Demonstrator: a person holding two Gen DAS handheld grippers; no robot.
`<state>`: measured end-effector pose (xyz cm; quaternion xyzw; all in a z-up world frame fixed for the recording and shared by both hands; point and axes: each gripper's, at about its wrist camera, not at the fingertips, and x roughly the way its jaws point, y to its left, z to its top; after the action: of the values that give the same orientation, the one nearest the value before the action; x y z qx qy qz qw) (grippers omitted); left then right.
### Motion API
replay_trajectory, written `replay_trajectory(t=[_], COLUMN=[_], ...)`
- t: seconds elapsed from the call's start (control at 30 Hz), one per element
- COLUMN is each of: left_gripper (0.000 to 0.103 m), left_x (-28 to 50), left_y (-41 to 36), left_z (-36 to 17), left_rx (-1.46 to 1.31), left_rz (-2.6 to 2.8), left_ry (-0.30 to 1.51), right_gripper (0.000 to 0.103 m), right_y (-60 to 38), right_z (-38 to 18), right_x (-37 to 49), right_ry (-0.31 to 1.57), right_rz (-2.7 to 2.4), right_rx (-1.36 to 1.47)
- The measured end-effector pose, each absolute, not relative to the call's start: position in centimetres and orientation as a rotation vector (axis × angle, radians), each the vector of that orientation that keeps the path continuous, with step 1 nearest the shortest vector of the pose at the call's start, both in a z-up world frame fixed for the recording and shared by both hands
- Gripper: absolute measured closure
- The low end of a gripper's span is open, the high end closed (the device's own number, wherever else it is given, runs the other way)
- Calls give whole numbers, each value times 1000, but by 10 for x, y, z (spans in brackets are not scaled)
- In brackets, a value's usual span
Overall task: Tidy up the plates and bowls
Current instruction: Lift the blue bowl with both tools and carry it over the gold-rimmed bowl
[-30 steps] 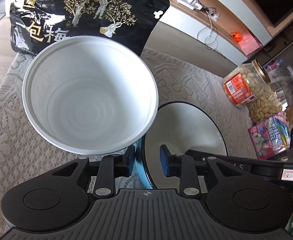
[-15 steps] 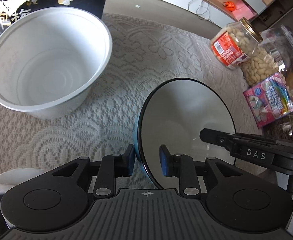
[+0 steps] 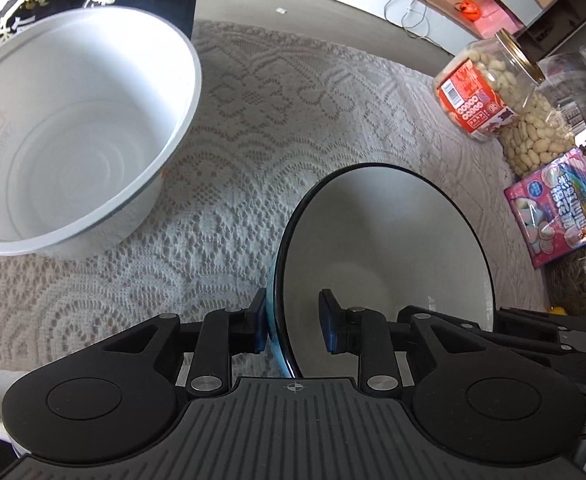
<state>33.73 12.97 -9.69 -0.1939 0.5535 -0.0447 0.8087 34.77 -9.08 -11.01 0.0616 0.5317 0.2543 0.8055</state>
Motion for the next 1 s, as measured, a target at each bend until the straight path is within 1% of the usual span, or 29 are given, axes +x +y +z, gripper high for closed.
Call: replay_trajectory(t=[0.33,0.43,0.47,0.57,0.9,1.0], left_gripper=[78,79,81,82,81,81], left_x=[330,330,331,331,327,324], left_y=[119,115,116,123,119,115], left_z=[-96,-99,-99,-101,-99,-98], left_rx=[-420,-405,-413,-469,-478,-432], left_rz=[-164,-158,-151,-138,-89,-96], left_ry=[1233,1237,1241,1240,1222,1207], right_gripper=[84,83,83,81,75,73], right_y=[-99,-101,-100,-95,-90,-89], right_z=[-111,-112,-112,-111,-110,-111], right_x=[349,350,349,346,342,341], right_ry=[1135,1140,1139,1123,1104,1100], right_rz=[507,500,500,496,486,485], right_rx=[116,115,107,77,53,47])
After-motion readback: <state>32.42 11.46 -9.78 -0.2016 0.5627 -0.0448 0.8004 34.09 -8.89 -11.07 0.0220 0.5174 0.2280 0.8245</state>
